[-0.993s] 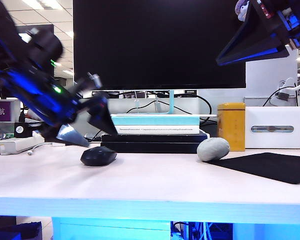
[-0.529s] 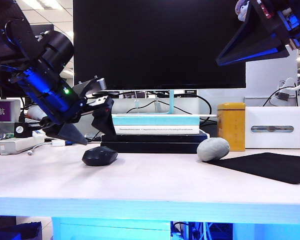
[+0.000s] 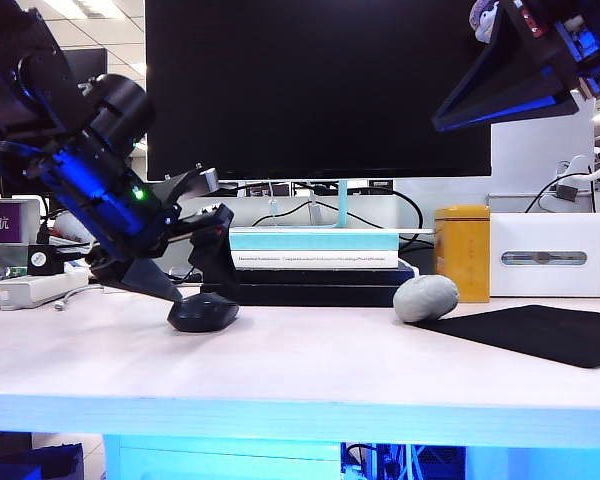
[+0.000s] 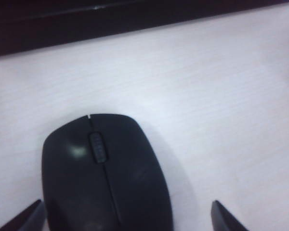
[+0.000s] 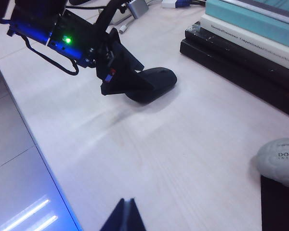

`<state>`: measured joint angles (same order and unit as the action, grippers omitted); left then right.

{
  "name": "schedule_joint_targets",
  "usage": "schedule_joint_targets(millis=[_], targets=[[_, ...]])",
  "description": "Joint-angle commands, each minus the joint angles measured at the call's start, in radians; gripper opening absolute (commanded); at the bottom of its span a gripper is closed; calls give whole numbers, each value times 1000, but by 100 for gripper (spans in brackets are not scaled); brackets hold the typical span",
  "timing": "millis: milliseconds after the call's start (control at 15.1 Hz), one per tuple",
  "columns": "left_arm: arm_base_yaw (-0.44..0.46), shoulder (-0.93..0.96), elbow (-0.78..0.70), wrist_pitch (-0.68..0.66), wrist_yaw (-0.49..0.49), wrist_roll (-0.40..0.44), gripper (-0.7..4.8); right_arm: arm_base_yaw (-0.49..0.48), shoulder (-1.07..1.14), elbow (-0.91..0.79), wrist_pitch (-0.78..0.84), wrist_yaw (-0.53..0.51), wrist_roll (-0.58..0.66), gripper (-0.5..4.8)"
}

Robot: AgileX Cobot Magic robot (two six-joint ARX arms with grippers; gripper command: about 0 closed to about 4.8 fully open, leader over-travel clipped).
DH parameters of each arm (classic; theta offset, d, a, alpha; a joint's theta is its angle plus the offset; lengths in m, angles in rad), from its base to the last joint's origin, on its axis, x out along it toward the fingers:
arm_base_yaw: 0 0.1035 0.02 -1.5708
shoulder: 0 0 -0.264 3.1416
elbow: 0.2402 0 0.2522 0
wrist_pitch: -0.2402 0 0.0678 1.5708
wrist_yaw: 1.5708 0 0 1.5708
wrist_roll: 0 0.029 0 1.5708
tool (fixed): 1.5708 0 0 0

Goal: Place the black mouse on the black mouse pad.

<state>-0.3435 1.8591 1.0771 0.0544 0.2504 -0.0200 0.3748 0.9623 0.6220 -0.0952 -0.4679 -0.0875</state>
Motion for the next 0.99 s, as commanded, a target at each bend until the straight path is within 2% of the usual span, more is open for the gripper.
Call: schedule_joint_targets(millis=[66,993], targets=[[1,32,5,7,-3,-11,479,0,-2,6,10,-6,-3,-6],[1,61,5,58,-3,-14,479,0,-2,6,10,-5,-3,-6]])
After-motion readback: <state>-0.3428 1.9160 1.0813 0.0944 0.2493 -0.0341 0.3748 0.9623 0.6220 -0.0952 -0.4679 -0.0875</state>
